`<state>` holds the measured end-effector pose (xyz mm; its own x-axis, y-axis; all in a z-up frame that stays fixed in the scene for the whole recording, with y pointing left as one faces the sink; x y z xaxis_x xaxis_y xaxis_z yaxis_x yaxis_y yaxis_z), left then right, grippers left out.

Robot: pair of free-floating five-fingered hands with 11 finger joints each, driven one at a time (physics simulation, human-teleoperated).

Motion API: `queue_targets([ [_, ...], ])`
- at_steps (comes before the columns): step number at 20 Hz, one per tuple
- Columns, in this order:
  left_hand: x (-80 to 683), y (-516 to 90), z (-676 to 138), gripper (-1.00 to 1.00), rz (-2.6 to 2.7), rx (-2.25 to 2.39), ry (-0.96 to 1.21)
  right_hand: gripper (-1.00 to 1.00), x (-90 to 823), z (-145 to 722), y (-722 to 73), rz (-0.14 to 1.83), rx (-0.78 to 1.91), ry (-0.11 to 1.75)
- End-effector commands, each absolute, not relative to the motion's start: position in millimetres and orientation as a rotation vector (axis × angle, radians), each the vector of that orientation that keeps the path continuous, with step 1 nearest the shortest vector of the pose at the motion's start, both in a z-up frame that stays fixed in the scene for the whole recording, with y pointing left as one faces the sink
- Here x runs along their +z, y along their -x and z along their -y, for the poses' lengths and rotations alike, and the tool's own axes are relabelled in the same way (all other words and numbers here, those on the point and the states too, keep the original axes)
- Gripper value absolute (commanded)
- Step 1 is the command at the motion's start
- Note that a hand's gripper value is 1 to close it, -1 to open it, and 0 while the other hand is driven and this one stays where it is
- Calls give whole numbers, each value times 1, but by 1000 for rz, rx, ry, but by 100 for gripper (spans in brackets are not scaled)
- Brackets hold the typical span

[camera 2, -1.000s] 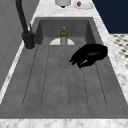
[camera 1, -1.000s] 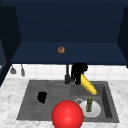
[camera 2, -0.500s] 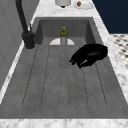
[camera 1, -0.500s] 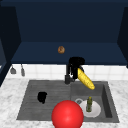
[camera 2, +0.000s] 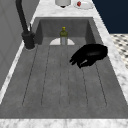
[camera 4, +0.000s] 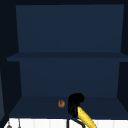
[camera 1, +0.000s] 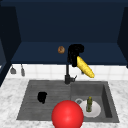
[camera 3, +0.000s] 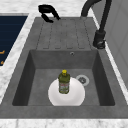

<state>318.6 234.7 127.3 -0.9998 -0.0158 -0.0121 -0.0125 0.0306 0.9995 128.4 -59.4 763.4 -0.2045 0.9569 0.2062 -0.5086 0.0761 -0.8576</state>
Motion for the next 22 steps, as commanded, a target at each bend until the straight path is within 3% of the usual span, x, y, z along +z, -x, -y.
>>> queue_targets([
  [1,127,-319,-235,0,2253,-2185,-31,100,791,54,-140,1015,1508,613],
  [22,127,-319,-235,0,2253,-2185,-31,100,833,96,-231,1022,1537,618],
])
